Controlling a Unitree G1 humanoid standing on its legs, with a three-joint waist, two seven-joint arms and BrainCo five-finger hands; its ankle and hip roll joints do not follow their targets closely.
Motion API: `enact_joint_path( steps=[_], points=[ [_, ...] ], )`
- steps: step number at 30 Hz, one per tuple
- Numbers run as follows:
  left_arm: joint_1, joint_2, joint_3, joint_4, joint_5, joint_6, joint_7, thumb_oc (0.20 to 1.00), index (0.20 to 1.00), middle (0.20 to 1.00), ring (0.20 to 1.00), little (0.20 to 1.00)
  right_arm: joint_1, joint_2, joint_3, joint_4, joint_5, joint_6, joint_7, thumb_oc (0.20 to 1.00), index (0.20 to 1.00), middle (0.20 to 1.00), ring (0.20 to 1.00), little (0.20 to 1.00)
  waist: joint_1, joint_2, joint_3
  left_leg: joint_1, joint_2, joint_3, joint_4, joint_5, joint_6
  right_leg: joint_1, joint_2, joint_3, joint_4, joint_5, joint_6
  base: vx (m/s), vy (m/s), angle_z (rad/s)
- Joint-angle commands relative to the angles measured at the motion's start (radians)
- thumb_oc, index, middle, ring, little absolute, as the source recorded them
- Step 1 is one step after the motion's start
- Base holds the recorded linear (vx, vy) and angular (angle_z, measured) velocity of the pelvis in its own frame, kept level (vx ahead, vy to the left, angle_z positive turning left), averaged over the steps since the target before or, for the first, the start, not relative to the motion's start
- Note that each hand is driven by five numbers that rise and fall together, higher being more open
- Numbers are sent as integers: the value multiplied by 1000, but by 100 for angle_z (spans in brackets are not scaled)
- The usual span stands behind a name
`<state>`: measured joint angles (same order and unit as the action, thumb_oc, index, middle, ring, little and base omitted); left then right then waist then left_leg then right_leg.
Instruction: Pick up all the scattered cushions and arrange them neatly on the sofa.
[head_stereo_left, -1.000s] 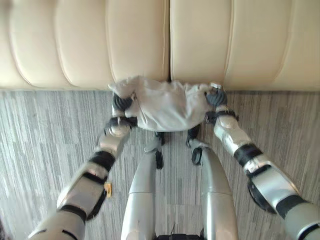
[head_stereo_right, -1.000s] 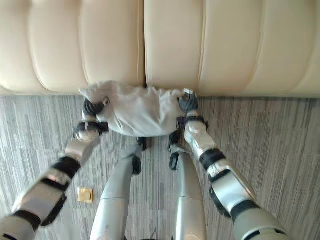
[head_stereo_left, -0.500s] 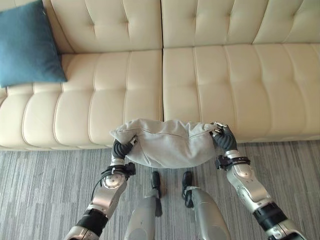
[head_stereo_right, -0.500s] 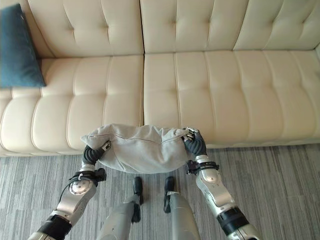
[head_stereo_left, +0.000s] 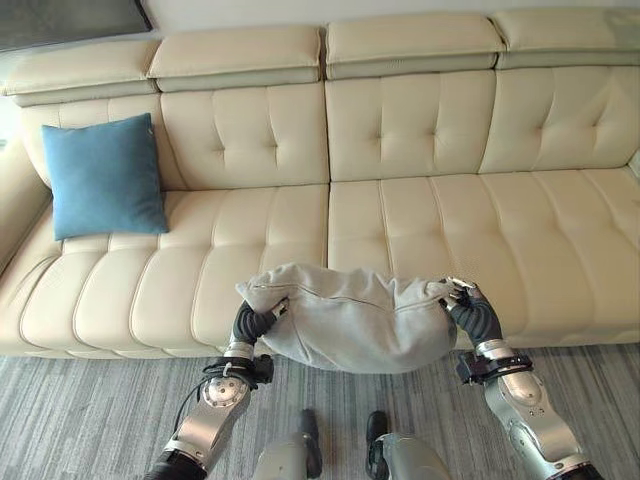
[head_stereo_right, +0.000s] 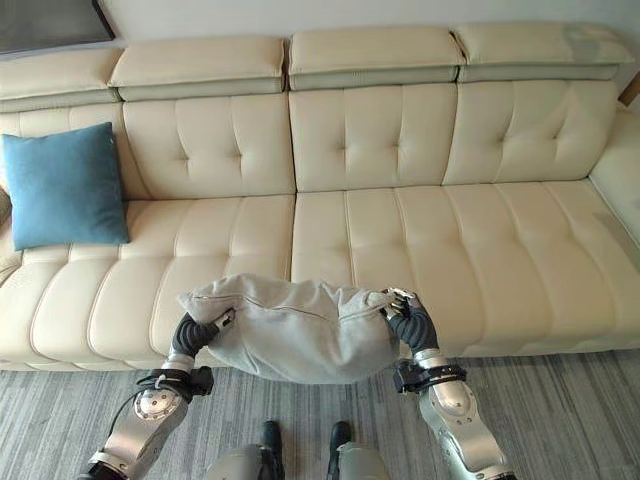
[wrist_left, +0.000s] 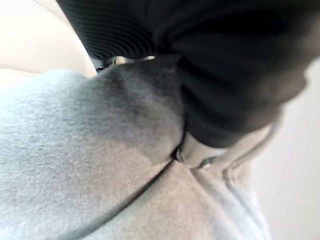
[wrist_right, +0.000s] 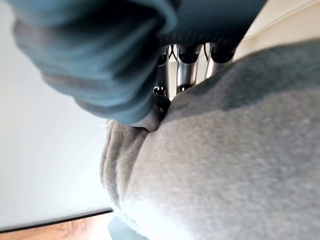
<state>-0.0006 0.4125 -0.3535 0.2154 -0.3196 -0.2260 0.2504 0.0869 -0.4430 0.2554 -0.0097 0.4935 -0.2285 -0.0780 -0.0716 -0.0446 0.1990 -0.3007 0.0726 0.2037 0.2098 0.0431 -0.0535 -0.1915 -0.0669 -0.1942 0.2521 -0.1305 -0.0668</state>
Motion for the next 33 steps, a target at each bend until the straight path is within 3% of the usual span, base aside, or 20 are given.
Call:
enact_joint_path(
  steps=[1,6,9,10,12,16,18,20,22,23,26,33],
  points=[
    [-12,-14,-6,-140,53,-73,-43,200,200,200,200,200,-39,41,30,-144,41,-72,45,200,200,200,200,200,23,-11,-37,-34,15,1,-101,60,-41,178,73,72,-126,-34,133,320,50,-16],
    [39,-11,21,-160,44,-80,-64,200,200,200,200,200,-22,43,14,-146,45,-66,59,200,200,200,200,200,43,1,-51,-5,25,16,-160,84,-33,239,83,108,-127,-64,141,300,101,-37],
    [56,0,27,-168,42,-81,-70,200,200,200,200,200,-26,49,19,-143,46,-60,70,200,200,200,200,200,54,-11,-68,4,10,17,-126,68,-17,257,55,128,-107,-73,158,229,138,-60],
    [58,14,33,-174,43,-80,-76,200,200,200,200,200,-38,57,28,-141,50,-58,78,200,200,200,200,200,62,-19,-73,19,0,35,-114,41,1,245,28,141,-67,-73,175,295,248,-49],
    [53,16,40,-178,40,-83,-72,200,200,200,200,200,-67,68,43,-132,46,-59,78,200,200,200,200,200,70,-19,-70,43,-15,55,-109,8,27,209,-11,136,25,-41,207,189,193,-26],
    [32,23,40,-176,44,-88,-70,200,200,200,200,200,-100,81,65,-129,34,-56,87,200,200,200,200,200,67,-10,-62,87,-28,63,-119,-16,47,132,-34,139,157,33,242,105,101,-22],
    [25,23,49,-185,45,-97,-72,200,200,200,200,200,-126,83,73,-129,9,-55,86,200,200,200,200,200,65,13,-64,135,-36,56,-163,-26,51,81,-45,116,112,35,228,140,67,-3],
    [22,18,52,-193,37,-97,-79,200,200,200,200,200,-134,80,72,-126,9,-52,91,200,200,200,200,200,53,28,-60,164,-39,39,-190,-27,50,30,-24,114,76,24,212,107,14,-7],
    [18,10,59,-194,29,-96,-81,200,200,200,200,200,-140,79,70,-121,7,-52,87,200,200,200,200,200,44,31,-52,185,-43,28,-203,-30,48,-14,-20,115,29,50,211,86,-47,4],
    [16,5,58,-193,27,-96,-88,200,200,200,200,200,-133,81,66,-122,10,-50,91,200,200,200,200,200,41,24,-53,189,-53,16,-201,-32,46,8,-18,120,-29,51,207,67,-78,18],
    [22,-3,64,-197,32,-101,-86,200,200,200,200,200,-130,82,61,-127,6,-54,90,200,200,200,200,200,40,19,-49,203,-58,6,-197,-40,45,18,-20,125,-40,67,209,57,-76,31],
    [38,-37,77,-221,20,-104,-79,200,200,200,200,200,-137,85,54,-118,22,-56,85,200,200,200,200,200,51,10,-99,251,-60,-20,-222,-45,21,141,-3,72,-172,67,185,124,-101,25]
  ],
)
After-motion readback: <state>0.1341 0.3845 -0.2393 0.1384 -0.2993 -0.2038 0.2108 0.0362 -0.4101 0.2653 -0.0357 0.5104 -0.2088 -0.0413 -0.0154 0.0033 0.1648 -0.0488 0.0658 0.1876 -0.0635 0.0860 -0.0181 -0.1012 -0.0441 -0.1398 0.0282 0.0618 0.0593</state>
